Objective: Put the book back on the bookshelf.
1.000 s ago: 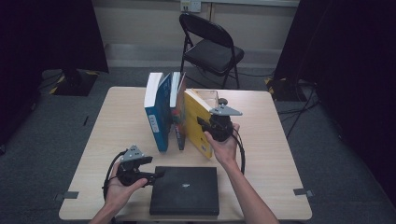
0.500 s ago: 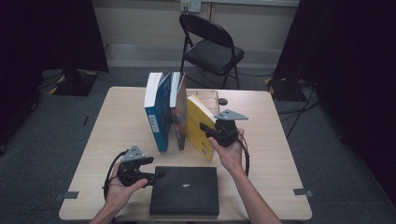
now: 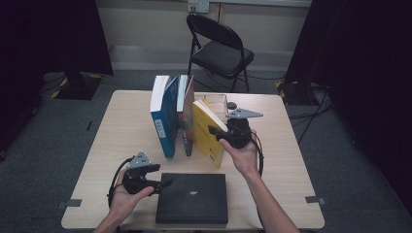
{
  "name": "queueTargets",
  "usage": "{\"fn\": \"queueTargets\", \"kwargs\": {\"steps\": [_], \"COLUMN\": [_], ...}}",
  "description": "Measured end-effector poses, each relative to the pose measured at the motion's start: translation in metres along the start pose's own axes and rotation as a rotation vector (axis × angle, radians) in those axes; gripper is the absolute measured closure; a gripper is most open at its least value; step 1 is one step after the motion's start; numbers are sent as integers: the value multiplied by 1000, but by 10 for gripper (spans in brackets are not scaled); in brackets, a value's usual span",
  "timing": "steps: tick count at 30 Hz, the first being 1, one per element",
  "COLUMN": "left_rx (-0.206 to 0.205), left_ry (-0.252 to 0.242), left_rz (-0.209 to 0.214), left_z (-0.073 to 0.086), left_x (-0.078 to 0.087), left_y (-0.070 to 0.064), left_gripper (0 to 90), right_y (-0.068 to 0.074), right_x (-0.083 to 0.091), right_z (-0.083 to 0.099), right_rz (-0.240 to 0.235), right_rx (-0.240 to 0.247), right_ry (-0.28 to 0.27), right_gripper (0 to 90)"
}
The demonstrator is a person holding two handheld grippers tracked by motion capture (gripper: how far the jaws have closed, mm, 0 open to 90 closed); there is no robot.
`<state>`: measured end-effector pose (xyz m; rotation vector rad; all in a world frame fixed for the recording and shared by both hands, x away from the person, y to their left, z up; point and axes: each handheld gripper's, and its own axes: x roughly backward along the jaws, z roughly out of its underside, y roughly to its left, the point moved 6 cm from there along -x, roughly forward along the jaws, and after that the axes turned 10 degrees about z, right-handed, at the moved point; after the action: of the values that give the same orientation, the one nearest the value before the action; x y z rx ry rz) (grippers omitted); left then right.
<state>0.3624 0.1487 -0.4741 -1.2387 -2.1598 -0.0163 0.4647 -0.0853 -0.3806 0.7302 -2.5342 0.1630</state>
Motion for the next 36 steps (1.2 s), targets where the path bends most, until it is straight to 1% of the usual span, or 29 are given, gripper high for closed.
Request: {"fn": "queueTargets", "kwargs": {"steps": [4, 5, 9, 12, 13, 15, 22, 23, 24, 25, 26, 28, 29, 30, 32, 34, 36], "left_rx": [4, 4, 6, 2, 4, 4, 9, 9, 13, 15, 17, 16, 14, 15, 11, 11, 9], "left_ry": [-1, 0, 1, 2, 1, 0, -4, -4, -7, -6, -7, -4, -4, -4, -2, -3, -3], "left_rz": [-3, -3, -4, -4, -3, -4, -3, 0, 3, 3, 4, 3, 5, 5, 5, 7, 8], "left_z": [0, 0, 0, 0, 0, 0, 0, 0, 0, 0, 0, 0, 0, 0, 0, 0, 0], "left_x": [1, 1, 1, 0, 0, 0, 0, 0, 0, 0, -1, -1, -1, -1, -2, -2, -2], "left_y": [0, 1, 1, 1, 1, 1, 1, 1, 1, 1, 1, 1, 1, 1, 1, 0, 0], "left_gripper": [243, 243, 243, 243, 243, 244, 244, 244, 244, 244, 245, 246, 246, 246, 246, 246, 246], "right_y": [0, 0, -1, -2, -2, -2, -1, -1, 0, 0, 0, 0, 0, 1, 2, 2, 3], "right_x": [3, 4, 3, 3, 3, 3, 2, 2, 2, 2, 2, 0, 0, -1, -2, -4, -5], "right_z": [-5, -6, -8, -12, -12, -14, -20, -21, -23, -25, -27, -30, -32, -34, -38, -41, -43], "right_rz": [-2, 5, 14, 23, 23, 25, 18, 17, 13, 10, 6, 5, 8, 11, 11, 19, 24], "right_rx": [20, 26, 22, 16, 16, 18, 27, 25, 25, 21, 10, 8, 14, 23, 34, 53, 61], "right_ry": [20, 26, 44, 72, 72, 89, 129, 132, 147, 145, 153, 188, 198, 227, 259, 289, 313], "right_gripper": [689, 693, 694, 707, 707, 709, 702, 697, 692, 692, 693, 697, 700, 701, 705, 709, 709]}}
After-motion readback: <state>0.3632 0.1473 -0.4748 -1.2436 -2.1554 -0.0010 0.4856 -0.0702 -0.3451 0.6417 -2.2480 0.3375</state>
